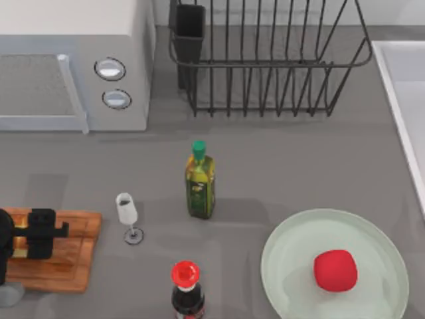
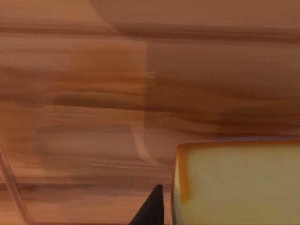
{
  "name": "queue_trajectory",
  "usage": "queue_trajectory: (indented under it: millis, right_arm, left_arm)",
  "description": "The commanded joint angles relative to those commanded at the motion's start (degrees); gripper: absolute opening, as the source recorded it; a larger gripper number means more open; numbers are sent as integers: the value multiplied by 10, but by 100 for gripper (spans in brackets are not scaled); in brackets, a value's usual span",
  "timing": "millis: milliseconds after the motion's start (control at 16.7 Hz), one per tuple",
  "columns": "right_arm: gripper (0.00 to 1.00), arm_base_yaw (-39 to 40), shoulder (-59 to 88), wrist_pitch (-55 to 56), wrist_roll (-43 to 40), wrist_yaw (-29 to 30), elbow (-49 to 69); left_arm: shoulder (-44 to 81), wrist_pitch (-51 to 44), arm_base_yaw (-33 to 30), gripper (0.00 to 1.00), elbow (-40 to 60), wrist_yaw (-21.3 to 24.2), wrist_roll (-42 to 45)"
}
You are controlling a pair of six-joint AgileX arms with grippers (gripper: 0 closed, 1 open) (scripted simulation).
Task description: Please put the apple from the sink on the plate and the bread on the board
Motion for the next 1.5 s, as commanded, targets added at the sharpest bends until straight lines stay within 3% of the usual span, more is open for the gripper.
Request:
queue_trajectory:
  millis: [300,360,1080,1260,1500]
  right_arm:
    - [100,0,0,0,0,0,0]
    - [100,0,0,0,0,0,0]
    - [100,0,0,0,0,0,0]
    - [100,0,0,0,0,0,0]
    - [100,0,0,0,0,0,0]
  left_arm:
    - [0,0,0,98,0,0,0]
    - [0,0,0,100,0,0,0]
    - [-28,6,1,100,-5,-5,-31]
    - [-95,18,2,100,-31,-13,-113]
    - [-224,43,2,100,-82,-27,-302]
